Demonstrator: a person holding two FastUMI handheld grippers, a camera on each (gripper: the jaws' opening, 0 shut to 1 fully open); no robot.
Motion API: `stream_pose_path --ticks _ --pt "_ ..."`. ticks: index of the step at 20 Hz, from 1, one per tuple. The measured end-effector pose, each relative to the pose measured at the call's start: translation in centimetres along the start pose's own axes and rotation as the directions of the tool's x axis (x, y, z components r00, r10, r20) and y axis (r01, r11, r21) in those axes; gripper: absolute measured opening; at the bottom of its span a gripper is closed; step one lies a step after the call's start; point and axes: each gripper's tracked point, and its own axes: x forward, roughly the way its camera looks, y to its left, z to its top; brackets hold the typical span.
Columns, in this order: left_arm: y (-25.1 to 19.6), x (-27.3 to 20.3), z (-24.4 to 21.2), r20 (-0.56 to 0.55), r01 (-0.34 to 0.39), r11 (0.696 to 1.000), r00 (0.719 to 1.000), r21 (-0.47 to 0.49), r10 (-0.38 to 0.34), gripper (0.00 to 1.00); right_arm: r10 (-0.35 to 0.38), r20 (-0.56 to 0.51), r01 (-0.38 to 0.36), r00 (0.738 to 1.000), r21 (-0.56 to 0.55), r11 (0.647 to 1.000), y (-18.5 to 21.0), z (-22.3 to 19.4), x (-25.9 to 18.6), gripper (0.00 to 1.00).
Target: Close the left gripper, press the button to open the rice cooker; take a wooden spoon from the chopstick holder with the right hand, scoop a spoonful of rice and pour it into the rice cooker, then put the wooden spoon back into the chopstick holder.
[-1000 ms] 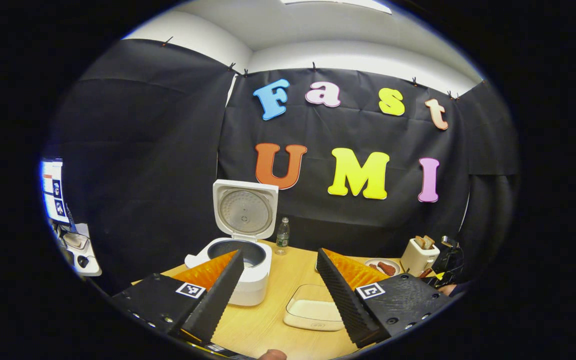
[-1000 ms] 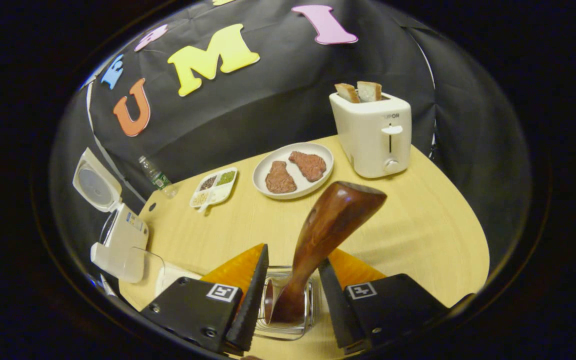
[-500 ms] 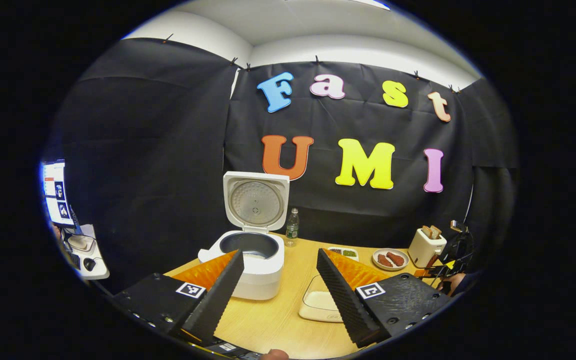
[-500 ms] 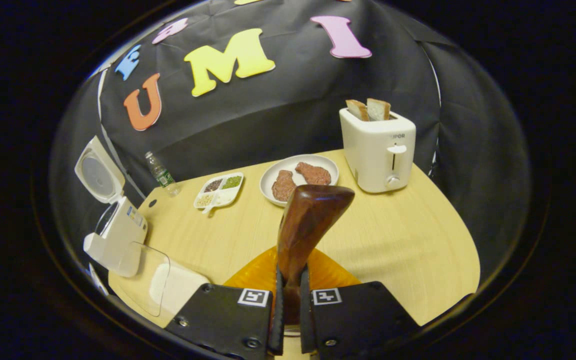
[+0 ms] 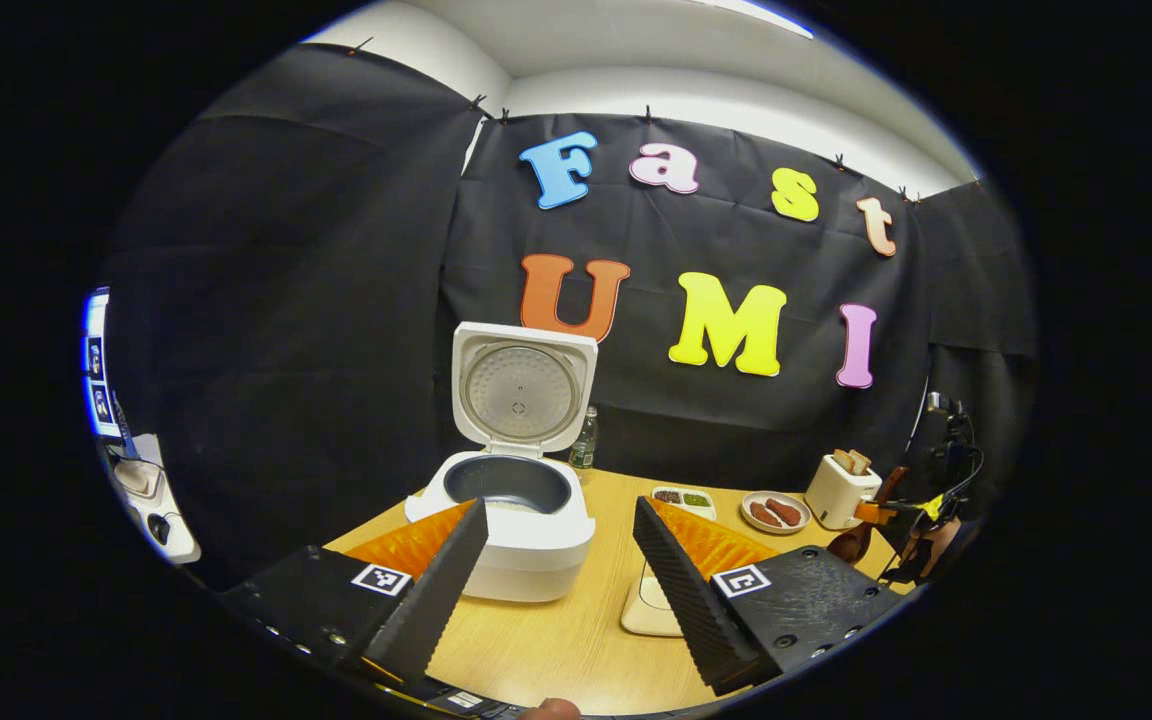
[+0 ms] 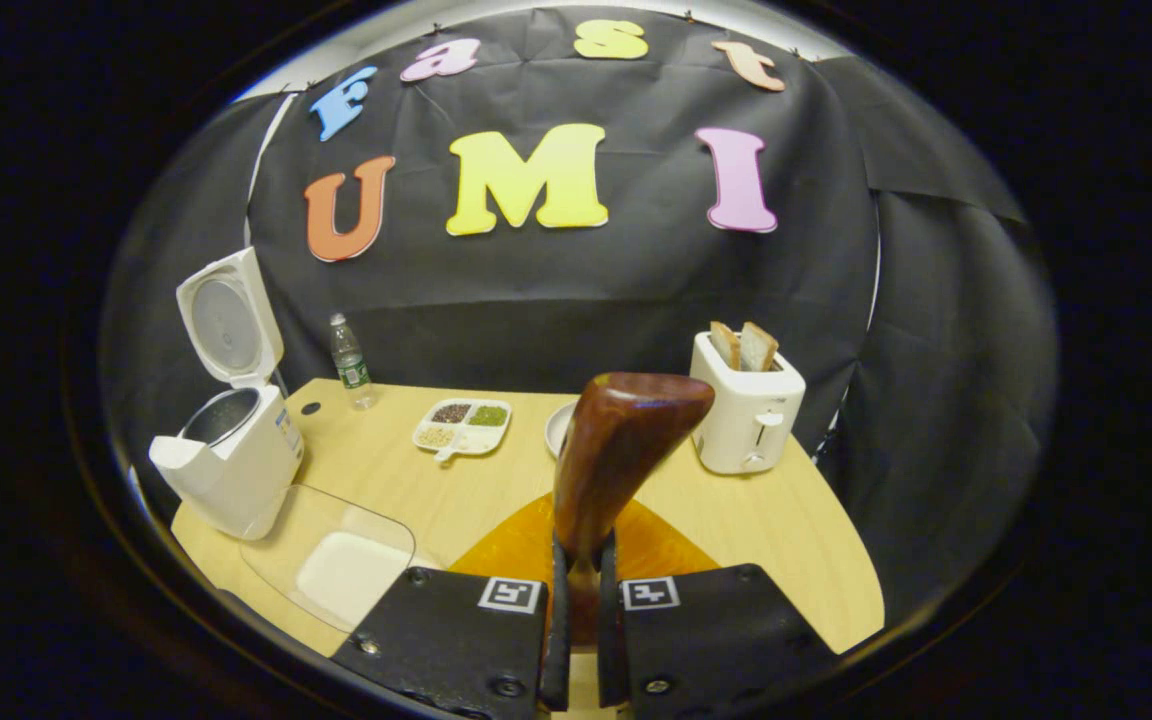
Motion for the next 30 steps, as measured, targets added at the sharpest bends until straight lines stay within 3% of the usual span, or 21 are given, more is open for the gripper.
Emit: stream_pose_path --ticks 3,6,11,15,24,28,30 --pt "1.0 0.6 -0.7 -0.002 0.039 0.999 0.999 -0.006 -0.039 0.94 0.007 0.029 -0.007 1.000 -0.009 1.000 3.0 1.6 -2.7 0.16" --pt "1.9 0.7 -1.9 -0.026 0.065 0.998 0.998 -0.002 -0.065 0.94 0.079 0.050 -0.078 0.996 -0.007 0.997 8.2 3.2 -4.7 0.16" --pt "3.5 0.8 -2.2 -0.038 0.081 0.996 0.996 -0.019 -0.082 0.94 0.160 0.043 -0.159 0.986 -0.017 0.987 16.3 2.3 -3.9 0.16" --pt "4.9 0.6 -1.5 -0.033 0.078 0.997 0.996 0.002 -0.078 0.94 0.112 -0.002 -0.112 0.994 -0.043 0.993 19.6 -2.0 -0.3 0.16" --pt "6.2 0.1 -1.6 -0.053 0.093 0.995 0.994 0.025 -0.091 0.94 -0.074 -0.042 0.067 0.996 -0.152 0.986 19.6 -8.2 4.7 0.14" --pt "6.2 0.5 -2.0 -0.063 0.102 0.995 0.993 0.020 -0.100 0.94 -0.087 -0.075 0.078 0.993 -0.113 0.990 20.4 -9.5 5.0 0.16" --pt "6.1 0.9 -2.1 -0.067 0.104 0.994 0.992 0.015 -0.103 0.94 -0.038 -0.121 0.033 0.992 -0.039 0.999 22.2 -10.6 4.9 0.16"
